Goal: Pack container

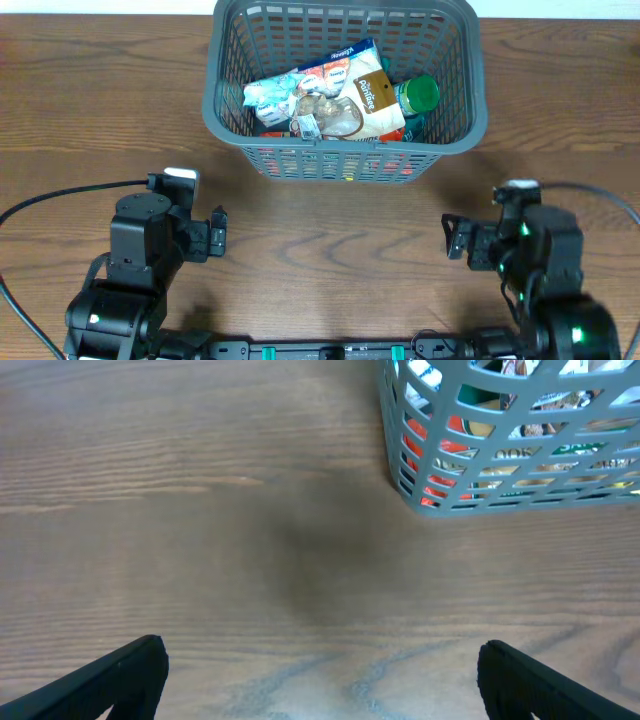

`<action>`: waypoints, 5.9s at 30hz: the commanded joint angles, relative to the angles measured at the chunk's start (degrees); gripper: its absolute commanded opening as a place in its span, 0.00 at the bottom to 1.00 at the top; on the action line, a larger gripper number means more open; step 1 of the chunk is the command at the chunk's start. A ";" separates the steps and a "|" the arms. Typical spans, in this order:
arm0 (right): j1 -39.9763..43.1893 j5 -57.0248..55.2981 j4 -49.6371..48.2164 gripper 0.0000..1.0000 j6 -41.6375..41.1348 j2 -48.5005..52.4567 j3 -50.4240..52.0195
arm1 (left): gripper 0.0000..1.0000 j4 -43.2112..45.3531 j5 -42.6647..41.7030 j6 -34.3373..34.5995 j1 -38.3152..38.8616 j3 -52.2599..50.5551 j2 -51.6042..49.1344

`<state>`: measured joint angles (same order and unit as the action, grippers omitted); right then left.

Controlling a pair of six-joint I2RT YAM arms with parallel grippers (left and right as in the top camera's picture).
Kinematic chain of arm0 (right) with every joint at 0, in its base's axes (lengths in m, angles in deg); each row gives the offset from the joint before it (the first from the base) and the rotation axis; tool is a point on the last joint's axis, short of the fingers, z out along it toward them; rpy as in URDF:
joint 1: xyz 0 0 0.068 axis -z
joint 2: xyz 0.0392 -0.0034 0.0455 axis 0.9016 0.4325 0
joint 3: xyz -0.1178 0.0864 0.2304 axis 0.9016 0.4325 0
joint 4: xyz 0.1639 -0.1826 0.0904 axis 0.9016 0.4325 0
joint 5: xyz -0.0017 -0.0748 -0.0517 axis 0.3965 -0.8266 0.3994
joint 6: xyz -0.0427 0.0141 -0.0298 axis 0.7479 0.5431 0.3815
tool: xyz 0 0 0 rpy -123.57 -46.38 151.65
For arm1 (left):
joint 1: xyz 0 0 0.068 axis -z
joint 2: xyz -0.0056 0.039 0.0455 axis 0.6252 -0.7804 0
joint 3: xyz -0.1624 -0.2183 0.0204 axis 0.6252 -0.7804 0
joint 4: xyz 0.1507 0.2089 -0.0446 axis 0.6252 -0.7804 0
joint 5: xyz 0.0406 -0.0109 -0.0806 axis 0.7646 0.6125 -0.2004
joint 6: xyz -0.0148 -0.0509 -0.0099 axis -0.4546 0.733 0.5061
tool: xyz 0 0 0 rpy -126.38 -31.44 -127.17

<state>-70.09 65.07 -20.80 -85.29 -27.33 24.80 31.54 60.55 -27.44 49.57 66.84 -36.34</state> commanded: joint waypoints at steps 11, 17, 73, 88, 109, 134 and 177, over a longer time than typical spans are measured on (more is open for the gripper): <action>-0.37 5.07 -12.26 0.99 8.90 -25.86 20.44 | 0.99 -0.09 -0.55 -0.33 -0.31 -0.35 -0.07; -0.52 3.34 -26.34 0.99 11.65 -28.70 27.96 | 0.98 -0.07 -0.55 -0.33 -0.31 -0.35 -0.07; -1.22 -1.25 -42.66 0.99 11.63 -33.14 40.24 | 0.99 -0.07 -0.55 -0.33 -0.31 -0.35 -0.07; -1.22 -1.25 -42.66 0.99 11.63 -33.14 40.24 | 0.98 1.25 -7.32 -1.60 -0.31 -12.70 22.34; -1.22 -1.25 -42.66 0.99 11.63 -33.14 40.24 | 0.99 48.83 -8.92 -2.25 -1.20 -45.88 40.68; -1.22 -1.25 -42.66 0.99 11.63 -33.14 40.24 | 0.99 43.32 -15.58 -3.80 -1.73 -47.10 40.68; -1.22 -1.25 -42.66 0.99 11.63 -33.14 40.24 | 0.99 43.32 -15.56 -3.78 -3.48 -47.10 40.54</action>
<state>-70.74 64.30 -63.38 -74.36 -60.09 64.78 77.00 46.82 -30.21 46.40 20.61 3.81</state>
